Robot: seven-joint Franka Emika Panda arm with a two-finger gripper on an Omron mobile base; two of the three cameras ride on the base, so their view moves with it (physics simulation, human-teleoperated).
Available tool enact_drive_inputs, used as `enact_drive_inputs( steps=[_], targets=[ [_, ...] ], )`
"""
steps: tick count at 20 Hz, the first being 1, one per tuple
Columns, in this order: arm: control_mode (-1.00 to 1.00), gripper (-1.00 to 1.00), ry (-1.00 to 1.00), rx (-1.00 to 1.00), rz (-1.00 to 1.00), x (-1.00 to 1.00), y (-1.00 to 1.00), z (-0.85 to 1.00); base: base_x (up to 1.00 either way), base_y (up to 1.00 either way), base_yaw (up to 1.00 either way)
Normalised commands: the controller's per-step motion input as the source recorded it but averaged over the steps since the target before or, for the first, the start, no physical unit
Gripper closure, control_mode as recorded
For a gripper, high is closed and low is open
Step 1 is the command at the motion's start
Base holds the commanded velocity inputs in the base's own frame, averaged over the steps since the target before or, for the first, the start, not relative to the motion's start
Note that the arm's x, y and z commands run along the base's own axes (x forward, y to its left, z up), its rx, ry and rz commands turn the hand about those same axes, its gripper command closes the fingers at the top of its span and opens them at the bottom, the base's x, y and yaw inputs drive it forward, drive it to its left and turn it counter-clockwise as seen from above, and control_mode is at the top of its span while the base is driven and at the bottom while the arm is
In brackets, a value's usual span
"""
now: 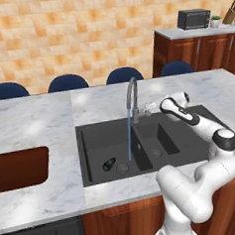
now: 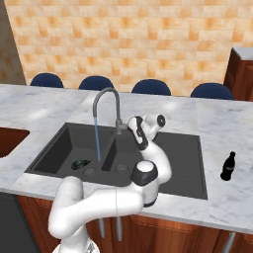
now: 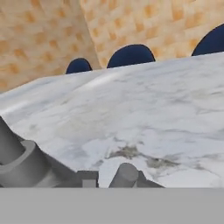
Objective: Pick up all produce items and place them in the sink. Turn on the sink faucet to wash them. Then turn the sink off and put them in the tray.
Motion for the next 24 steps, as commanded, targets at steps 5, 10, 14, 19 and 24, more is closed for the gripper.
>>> enact_drive_inputs(
  steps=[5, 10, 14, 19, 24],
  targets=[
    [-1.00, 1.00, -0.02, 0.04, 0.44, 0.52, 0.50, -0.17, 0.00, 0.00, 0.00],
    [-1.00, 1.00, 0.00, 0.01, 0.46, 0.43, 0.55, -0.03, 0.00, 0.00, 0.00],
    [-1.00, -1.00, -0.02, 0.00, 0.32, 0.04, 0.33, 0.00, 0.00, 0.00, 0.00],
    [-1.00, -1.00, -0.11, 0.00, 0.15, -0.06, -0.02, 0.00, 0.00, 0.00, 0.00],
    [-1.00, -1.00, -0.11, 0.00, 0.09, -0.15, -0.05, 0.04, 0.00, 0.00, 0.00]
  ],
)
